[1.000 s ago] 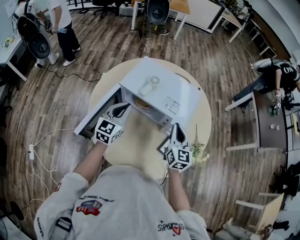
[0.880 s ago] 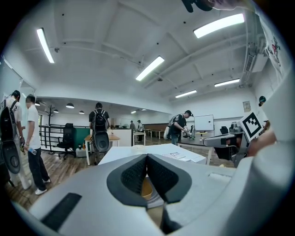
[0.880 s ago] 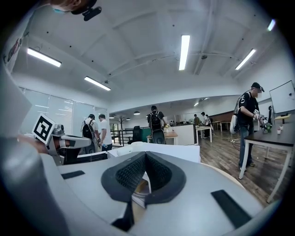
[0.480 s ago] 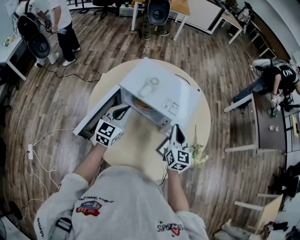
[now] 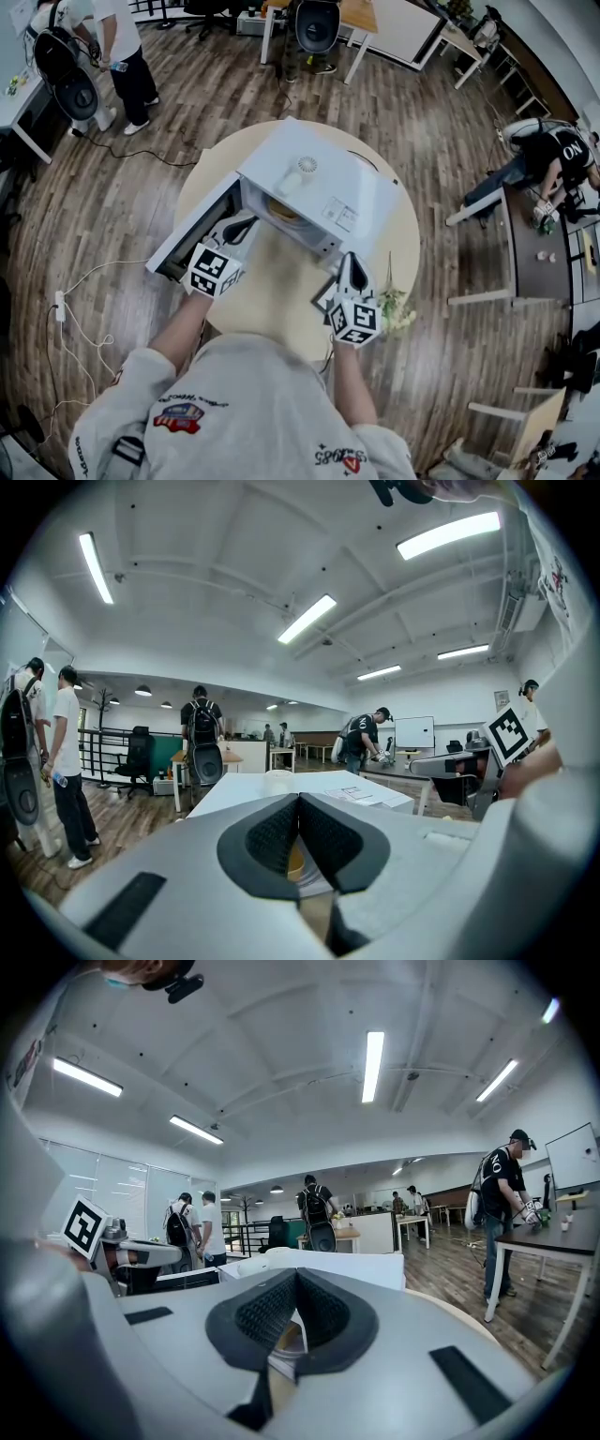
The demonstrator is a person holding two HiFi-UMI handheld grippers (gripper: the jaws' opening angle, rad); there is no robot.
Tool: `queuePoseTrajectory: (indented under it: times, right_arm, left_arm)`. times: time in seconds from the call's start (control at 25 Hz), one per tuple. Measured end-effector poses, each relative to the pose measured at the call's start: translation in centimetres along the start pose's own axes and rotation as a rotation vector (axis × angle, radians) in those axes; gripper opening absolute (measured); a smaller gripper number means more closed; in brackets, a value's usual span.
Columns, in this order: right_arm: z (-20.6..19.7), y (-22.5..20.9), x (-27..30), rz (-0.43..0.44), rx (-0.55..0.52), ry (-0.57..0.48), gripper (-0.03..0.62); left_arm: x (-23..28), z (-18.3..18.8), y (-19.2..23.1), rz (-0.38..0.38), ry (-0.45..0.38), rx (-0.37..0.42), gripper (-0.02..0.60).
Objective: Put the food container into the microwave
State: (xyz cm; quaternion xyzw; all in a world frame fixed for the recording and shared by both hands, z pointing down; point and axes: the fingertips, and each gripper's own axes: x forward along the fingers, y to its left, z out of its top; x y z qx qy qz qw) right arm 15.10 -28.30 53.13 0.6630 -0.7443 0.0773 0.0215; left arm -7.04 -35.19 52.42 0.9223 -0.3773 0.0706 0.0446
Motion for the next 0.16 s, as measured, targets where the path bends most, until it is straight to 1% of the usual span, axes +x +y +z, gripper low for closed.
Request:
queuePoseTrajectory:
  times: [0.16]
  right_arm:
    - [0.08, 0.3, 0.15, 0.007, 0.001, -0.003, 0.003]
  left_arm:
    - [-0.03, 0.08, 0.19, 0.006, -0.008, 0.0, 0.005]
